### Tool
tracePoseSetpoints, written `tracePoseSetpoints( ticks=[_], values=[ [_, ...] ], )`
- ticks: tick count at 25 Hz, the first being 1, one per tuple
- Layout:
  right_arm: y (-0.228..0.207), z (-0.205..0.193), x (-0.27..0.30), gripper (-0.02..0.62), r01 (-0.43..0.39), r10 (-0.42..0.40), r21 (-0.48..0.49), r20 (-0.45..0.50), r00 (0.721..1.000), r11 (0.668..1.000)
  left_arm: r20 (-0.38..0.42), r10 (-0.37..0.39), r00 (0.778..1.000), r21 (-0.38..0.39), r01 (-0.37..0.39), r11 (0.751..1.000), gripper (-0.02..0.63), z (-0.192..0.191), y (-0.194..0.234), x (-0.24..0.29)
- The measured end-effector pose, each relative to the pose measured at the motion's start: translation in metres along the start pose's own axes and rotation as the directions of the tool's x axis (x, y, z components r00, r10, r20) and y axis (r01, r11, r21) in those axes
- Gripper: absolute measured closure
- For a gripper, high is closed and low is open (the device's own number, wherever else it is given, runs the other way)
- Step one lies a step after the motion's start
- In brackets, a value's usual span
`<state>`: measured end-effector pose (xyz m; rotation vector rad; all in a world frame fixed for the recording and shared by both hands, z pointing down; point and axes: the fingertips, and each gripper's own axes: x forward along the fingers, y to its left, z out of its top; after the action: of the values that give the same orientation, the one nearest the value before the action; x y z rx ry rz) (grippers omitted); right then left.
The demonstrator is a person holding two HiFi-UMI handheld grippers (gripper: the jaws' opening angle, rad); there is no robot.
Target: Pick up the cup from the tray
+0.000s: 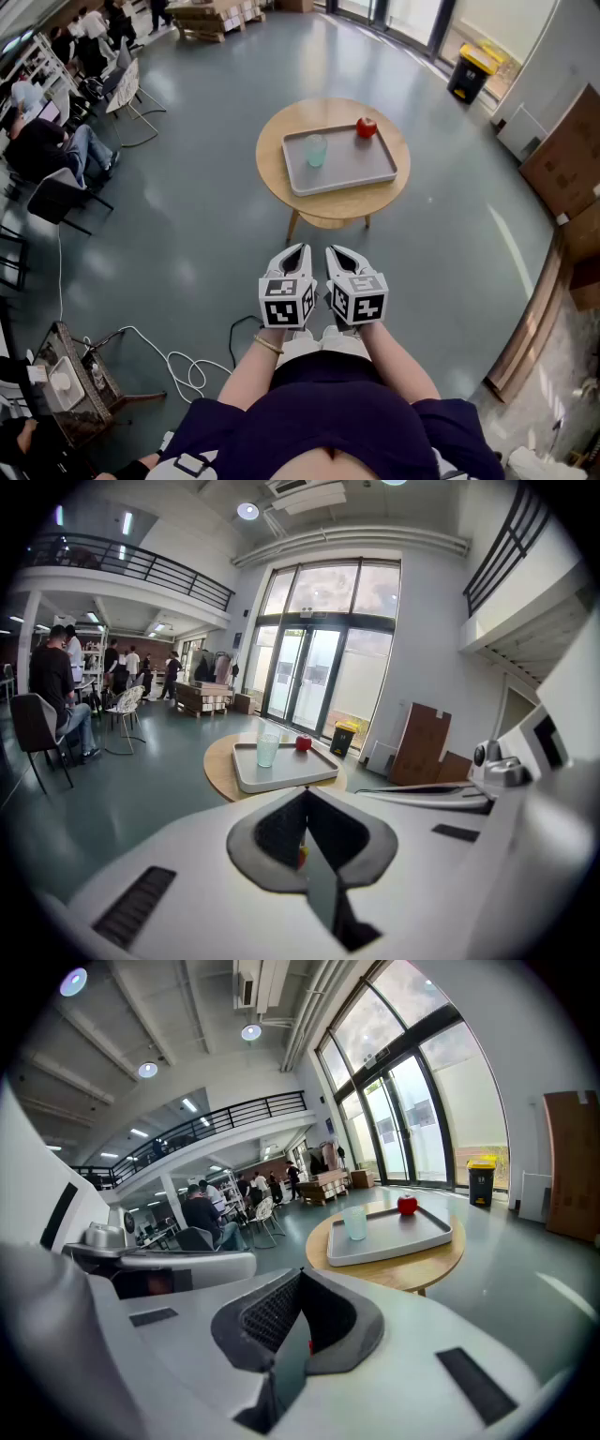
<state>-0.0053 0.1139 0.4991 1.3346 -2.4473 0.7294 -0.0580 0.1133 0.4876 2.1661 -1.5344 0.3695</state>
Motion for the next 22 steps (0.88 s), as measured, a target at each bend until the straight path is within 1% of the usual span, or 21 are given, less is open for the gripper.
tracePoseSetpoints(
  ticks=[14,17,22],
  values=[
    [0.008,-0.003,0.001,0.586,-0.002,0.002,-0.003,-0.003,1.0,1.0,-0.003,-0.005,1.0,-0.006,0.005,1.0,0.598,-0.003,0.005,-0.003],
    [0.013,-0.003,0.003,0.586,-0.012,0.012,0.018,0.008,1.0,1.0,-0.006,-0.005,1.0,-0.002,0.005,1.0,0.598,-0.004,0.01,-0.005],
    [0.026,-0.008,0.011,0.586,-0.004,0.004,0.031,0.005,1.0,1.0,-0.012,-0.014,1.0,0.003,0.014,1.0,0.598,-0.007,0.026,-0.011]
  ],
)
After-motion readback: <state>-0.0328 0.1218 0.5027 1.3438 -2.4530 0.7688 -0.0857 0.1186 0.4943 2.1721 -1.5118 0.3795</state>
